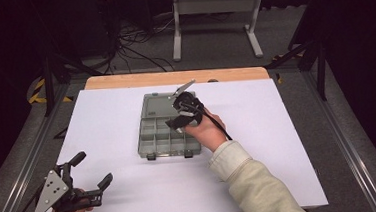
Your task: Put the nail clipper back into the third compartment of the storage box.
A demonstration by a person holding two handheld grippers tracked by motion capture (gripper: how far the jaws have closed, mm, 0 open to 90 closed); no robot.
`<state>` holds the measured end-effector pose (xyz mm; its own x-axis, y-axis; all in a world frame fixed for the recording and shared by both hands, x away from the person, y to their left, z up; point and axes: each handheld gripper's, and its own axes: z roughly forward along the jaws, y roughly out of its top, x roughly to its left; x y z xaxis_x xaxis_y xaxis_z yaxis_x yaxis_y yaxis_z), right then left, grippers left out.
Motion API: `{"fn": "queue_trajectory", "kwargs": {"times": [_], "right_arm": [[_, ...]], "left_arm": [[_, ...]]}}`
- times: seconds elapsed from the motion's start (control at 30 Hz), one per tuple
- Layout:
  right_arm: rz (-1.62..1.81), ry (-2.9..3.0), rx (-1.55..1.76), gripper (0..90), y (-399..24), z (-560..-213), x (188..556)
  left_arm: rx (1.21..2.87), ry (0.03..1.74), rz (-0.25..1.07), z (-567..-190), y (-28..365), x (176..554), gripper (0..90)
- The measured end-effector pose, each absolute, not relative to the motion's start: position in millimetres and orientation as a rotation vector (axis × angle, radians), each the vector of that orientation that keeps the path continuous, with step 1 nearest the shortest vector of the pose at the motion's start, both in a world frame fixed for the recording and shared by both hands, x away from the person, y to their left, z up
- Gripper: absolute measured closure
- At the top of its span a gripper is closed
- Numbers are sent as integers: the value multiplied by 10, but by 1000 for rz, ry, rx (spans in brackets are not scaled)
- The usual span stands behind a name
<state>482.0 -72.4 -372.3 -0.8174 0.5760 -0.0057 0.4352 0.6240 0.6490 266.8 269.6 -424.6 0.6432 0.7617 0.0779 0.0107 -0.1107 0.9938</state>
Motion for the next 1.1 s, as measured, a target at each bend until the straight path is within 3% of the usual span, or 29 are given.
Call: {"fn": "queue_trajectory", "kwargs": {"times": [0.2, 0.57, 1.1], "right_arm": [[1034, 2582, 825, 177, -813, -3551, 4717], [1191, 2475, 756, 122, -1096, -3201, 4353], [1330, 2266, 703, 21, -1802, -3101, 3683]], "left_arm": [[1568, 663, 720, -4249, 2691, 2673, 5], [1563, 671, 724, -4251, 2703, 2649, 5], [1556, 679, 740, -4245, 2715, 2631, 5]]}}
